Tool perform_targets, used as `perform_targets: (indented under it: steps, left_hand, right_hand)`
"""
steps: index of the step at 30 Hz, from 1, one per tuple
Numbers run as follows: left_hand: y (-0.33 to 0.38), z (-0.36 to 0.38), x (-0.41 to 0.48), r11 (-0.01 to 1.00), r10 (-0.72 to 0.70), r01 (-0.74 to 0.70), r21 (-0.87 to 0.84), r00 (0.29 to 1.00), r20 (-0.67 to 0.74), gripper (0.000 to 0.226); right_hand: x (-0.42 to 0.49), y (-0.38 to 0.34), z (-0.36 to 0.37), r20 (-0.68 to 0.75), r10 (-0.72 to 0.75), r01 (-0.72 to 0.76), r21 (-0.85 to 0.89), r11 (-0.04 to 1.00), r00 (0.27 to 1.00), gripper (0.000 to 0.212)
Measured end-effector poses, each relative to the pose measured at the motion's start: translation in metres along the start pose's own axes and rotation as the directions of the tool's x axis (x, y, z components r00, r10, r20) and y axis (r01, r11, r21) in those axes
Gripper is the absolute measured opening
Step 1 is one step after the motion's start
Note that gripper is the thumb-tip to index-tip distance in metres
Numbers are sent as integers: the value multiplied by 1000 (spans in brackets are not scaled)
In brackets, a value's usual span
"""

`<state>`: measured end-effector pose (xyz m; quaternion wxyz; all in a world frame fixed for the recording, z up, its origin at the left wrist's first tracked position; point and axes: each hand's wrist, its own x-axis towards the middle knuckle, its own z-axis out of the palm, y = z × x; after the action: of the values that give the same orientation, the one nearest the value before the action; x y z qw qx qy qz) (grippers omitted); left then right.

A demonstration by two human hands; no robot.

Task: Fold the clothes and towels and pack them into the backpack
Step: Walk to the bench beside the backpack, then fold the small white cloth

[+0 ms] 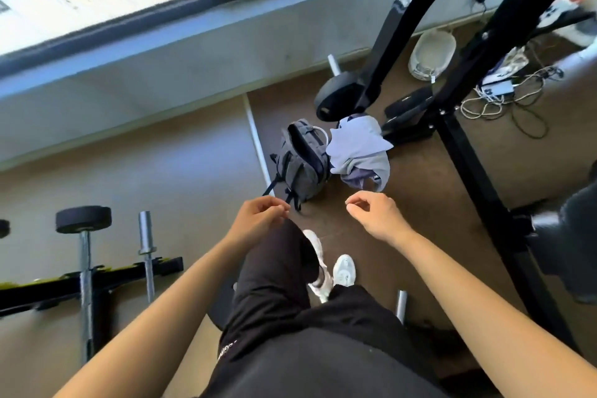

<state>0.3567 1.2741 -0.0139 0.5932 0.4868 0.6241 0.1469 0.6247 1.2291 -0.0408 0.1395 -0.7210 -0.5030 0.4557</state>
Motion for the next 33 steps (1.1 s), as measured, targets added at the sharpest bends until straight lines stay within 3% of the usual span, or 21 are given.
perform_targets:
  steps: [6,12,15,19,25,28,30,31,33]
  left_hand:
    - [46,-20,72,1000,15,-15,15,998,57,20]
    - [43,-52,190,989,-42,10,146,975,217,20]
    - [20,-70,268,967,-96,16,252,947,306,18]
    - [-22,-80,367,906,-92,-100,412,902,421,17]
    - [-106,-56,450,819,-6,-297,491,852,524,16]
    - [-153,-42,464,814,70,-360,455,840,539,16]
    - [-178,-31,463,830,137,-385,403,842,522,16]
    - [-189,-27,460,838,168,-396,375,841,514,16]
    - [-207,-20,448,844,244,-437,312,830,502,16]
  right_hand:
    - [66,-24,2,13,34,-35,62,997,999,16]
    - [149,-36,40,-60,170,-160,149,976,984,13]
    - [198,-39,81,-66,288,-269,210,940,955,15]
    - [269,-29,150,-53,388,-363,252,897,920,12]
    - [351,31,230,-101,360,-327,247,912,928,19]
    - [358,63,248,-218,312,-252,263,931,925,21]
    - [349,77,248,-456,250,-128,282,951,854,26]
    - [343,84,245,-609,229,-59,286,956,760,29]
    - [331,95,232,-843,276,74,347,935,462,33]
